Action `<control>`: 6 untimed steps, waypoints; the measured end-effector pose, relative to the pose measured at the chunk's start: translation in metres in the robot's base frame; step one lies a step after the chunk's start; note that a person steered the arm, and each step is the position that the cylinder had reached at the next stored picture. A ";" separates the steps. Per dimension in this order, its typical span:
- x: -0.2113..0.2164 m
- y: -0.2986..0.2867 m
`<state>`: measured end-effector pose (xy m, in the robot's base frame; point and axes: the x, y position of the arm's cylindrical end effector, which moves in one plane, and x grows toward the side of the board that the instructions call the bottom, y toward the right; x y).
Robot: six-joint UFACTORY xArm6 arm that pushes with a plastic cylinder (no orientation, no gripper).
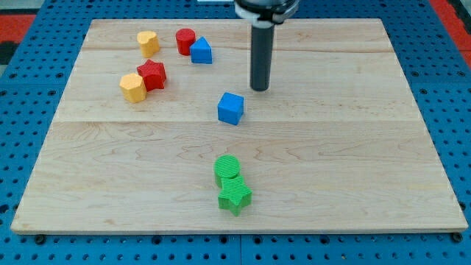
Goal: Bring the blue triangle at the top right side of the blue cube
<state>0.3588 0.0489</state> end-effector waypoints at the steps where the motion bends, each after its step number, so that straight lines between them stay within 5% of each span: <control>1: -0.067 0.011; 2: -0.114 -0.048; 3: -0.114 -0.147; 4: -0.101 -0.179; 6: -0.065 -0.063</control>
